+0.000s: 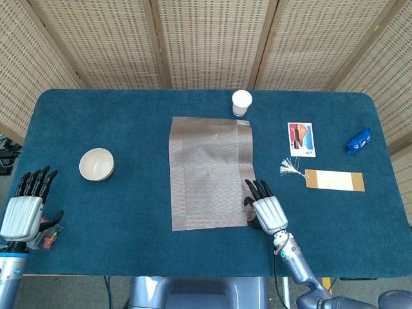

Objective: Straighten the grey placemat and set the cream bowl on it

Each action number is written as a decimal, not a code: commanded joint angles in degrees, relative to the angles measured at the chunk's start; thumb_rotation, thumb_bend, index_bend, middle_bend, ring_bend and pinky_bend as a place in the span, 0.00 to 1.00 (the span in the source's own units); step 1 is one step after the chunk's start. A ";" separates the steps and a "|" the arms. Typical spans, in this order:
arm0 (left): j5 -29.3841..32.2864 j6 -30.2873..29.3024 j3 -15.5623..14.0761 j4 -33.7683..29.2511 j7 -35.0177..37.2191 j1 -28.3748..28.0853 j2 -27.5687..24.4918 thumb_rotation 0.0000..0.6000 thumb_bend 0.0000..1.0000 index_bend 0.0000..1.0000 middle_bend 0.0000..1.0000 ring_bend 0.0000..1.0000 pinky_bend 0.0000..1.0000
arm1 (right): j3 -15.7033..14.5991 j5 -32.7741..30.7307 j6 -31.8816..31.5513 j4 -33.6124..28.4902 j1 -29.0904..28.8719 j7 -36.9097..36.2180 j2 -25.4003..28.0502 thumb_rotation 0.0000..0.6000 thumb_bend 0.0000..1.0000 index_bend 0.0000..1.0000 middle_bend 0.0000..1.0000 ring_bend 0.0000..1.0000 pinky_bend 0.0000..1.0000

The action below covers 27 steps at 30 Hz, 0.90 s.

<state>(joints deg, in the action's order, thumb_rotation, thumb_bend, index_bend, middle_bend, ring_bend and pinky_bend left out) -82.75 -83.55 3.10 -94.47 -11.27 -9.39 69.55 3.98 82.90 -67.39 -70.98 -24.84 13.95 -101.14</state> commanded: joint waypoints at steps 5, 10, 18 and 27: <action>0.04 0.31 0.03 0.01 0.14 0.00 0.00 1.00 0.26 0.04 0.00 0.00 0.00 | -0.08 -0.21 0.05 0.17 0.10 0.20 -0.10 1.00 0.38 0.46 0.00 0.00 0.00; -0.08 0.54 -0.01 -0.04 0.24 -0.02 -0.01 1.00 0.26 0.04 0.00 0.00 0.00 | 0.05 -0.93 0.26 -0.35 0.26 1.34 0.21 1.00 0.43 0.48 0.00 0.00 0.00; -0.25 0.69 -0.06 -0.09 0.29 0.04 0.02 1.00 0.26 0.05 0.00 0.00 0.00 | 0.48 -2.59 0.53 -1.62 0.66 3.58 1.01 1.00 0.48 0.48 0.00 0.00 0.00; -0.31 0.83 -0.04 -0.17 0.13 0.07 0.10 1.00 0.26 0.05 0.00 0.00 0.00 | 0.65 -3.16 0.70 -1.80 0.66 3.96 1.22 1.00 0.46 0.49 0.00 0.00 0.00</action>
<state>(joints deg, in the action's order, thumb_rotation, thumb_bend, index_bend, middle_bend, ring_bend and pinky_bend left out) -83.07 -82.72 3.06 -94.65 -11.14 -9.32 69.65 4.64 79.74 -66.70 -72.80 -24.17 17.93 -99.92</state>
